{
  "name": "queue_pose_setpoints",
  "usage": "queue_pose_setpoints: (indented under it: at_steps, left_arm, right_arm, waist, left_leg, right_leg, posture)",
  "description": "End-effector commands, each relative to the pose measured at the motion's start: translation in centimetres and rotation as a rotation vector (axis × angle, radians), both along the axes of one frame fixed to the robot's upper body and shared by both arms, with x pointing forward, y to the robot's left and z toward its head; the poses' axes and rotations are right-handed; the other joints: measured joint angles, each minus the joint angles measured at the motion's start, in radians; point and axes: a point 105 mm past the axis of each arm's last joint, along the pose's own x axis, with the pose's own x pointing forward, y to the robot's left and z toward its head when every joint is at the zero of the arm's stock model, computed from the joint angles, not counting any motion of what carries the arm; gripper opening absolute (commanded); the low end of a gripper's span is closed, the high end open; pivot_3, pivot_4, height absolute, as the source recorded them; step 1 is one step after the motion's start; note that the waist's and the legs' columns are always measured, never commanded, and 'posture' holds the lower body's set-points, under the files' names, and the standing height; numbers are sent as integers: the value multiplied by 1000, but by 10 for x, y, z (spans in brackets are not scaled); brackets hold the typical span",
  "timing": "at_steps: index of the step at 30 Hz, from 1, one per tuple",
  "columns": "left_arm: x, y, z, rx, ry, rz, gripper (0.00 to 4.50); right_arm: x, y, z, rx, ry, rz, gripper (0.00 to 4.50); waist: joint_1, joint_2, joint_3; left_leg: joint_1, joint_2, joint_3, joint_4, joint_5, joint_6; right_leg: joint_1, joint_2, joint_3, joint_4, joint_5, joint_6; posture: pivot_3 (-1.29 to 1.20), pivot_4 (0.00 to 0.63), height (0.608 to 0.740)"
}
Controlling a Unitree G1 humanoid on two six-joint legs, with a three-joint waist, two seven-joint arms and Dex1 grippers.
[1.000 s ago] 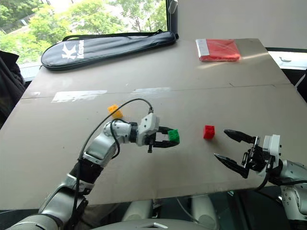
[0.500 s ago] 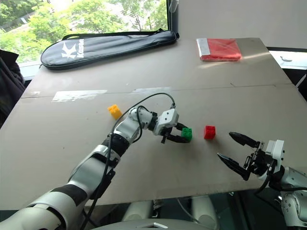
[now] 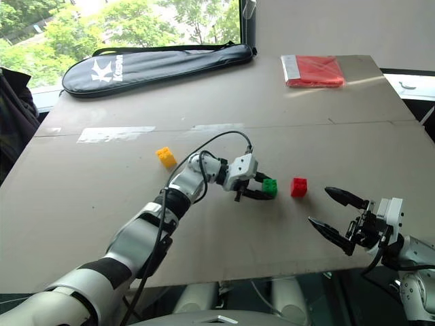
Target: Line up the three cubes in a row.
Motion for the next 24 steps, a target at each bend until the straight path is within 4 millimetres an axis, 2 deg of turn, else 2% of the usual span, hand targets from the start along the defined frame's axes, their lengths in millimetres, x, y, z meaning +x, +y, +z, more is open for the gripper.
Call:
queue_pose_setpoints:
  at_steps: [1,2,6,16,24]
  left_arm:
    - [1,-1,3,-7,-8,-6,1519]
    - [1,-1,3,-8,-8,-8,2541]
    - [7,2,2,7,-56,28,4440]
    - [15,13,10,-22,-66,66,4440]
    - [18,19,9,-30,-62,102,4440]
  right_arm:
    - [-1,-4,7,-17,-41,-3,4500]
    - [-1,-4,7,-17,-41,-2,4500]
    - [-2,-4,5,-17,-35,-1,4500]
    - [0,-1,5,-21,-36,10,4500]
    - [4,2,8,-22,-38,27,4500]
  waist:
    - [-1,0,0]
    - [-1,0,0]
    - [-1,0,0]
    - [-3,0,0]
    - [-2,0,0]
  left_leg:
    - [0,0,0,0,0,0]
    - [0,0,0,0,0,0]
    - [0,0,-1,0,0,0]
    - [0,0,-1,-1,0,0]
    - [0,0,-2,0,0,0]
  right_leg:
    - [0,0,0,0,0,0]
    - [0,0,0,0,0,0]
    - [0,0,-1,0,0,0]
    - [0,0,-1,0,1,-1]
    - [0,0,-1,0,1,-2]
  posture:
    - [0,150,740]
    - [0,150,740]
    - [0,150,740]
    - [0,150,740]
    - [0,150,740]
